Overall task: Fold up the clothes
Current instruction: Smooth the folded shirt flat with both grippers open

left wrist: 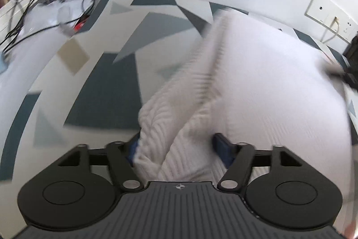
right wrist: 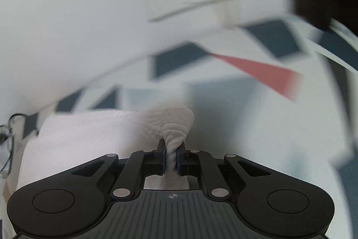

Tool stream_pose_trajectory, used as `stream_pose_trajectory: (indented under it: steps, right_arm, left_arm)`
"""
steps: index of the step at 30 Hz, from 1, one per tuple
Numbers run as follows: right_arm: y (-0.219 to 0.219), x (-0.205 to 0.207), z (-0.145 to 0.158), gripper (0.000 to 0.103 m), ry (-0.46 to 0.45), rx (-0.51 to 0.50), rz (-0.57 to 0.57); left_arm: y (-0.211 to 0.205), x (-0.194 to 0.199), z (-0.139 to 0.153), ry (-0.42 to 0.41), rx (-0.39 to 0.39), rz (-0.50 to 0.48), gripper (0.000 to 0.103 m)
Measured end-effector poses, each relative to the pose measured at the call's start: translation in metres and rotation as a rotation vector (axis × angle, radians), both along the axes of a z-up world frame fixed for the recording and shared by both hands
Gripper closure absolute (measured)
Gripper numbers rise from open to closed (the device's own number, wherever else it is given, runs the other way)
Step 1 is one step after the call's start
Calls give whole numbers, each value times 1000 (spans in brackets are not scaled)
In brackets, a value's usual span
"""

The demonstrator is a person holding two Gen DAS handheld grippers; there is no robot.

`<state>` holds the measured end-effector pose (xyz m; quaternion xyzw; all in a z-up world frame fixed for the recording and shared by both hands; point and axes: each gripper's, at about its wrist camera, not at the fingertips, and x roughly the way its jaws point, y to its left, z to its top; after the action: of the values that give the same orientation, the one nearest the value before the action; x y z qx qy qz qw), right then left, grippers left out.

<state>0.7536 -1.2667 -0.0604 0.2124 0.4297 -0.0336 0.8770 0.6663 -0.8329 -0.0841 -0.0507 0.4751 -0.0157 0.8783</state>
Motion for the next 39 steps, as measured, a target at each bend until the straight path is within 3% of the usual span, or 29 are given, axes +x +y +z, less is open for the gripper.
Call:
stream_pose_trajectory:
  steps: [2, 7, 10, 13, 14, 15, 16, 17, 20, 25, 27, 30, 33, 35, 39]
  right_arm:
    - [-19, -45, -2, 95, 16, -2, -58]
    - [-16, -168, -8, 95, 54, 45, -151]
    - [-2, -229, -11, 94, 72, 90, -189]
    - [14, -260, -8, 87, 72, 129, -210]
    - [16, -265, -5, 75, 70, 126, -221]
    - [18, -270, -1, 53, 68, 123, -232]
    - [20, -276, 2, 40, 66, 120, -244]
    - [20, -278, 8, 22, 48, 107, -253]
    - [13, -266, 26, 1, -2, 72, -213]
    - [-10, -226, 33, 1, -59, 32, -180]
    - [-11, -201, 27, 1, -37, 28, -86]
    - [2, -169, 17, 1, -12, -65, 38]
    - [8, -145, 7, 1, 28, -98, 66]
    - [8, -134, -2, 1, 80, -84, 70]
    - [16, -128, -7, 1, 62, -132, 142]
  left_arm:
    - [-10, 21, -1, -23, 38, -81, 24]
    - [-49, 70, 0, -77, 158, -277, 15]
    - [-71, 96, -1, -89, 186, -339, 7]
    - [-83, 113, 1, -46, 154, -345, 5]
    - [-84, 115, 2, -30, 143, -335, 5]
    - [-84, 113, 5, -19, 136, -324, 5]
    - [-81, 109, 9, -21, 122, -323, 5]
    - [-77, 103, 14, -29, 102, -327, 5]
    - [-64, 79, 25, -29, 52, -353, 5]
    - [-38, 33, 23, 31, -9, -339, 5]
    - [-32, 15, 16, 43, -8, -336, 5]
    - [-25, -3, 1, 63, -27, -308, 2]
    - [-17, -14, -7, 47, -77, -253, 0]
    - [-20, -15, -9, 44, -57, -252, 0]
    - [-28, -7, -9, 56, -23, -269, 0]
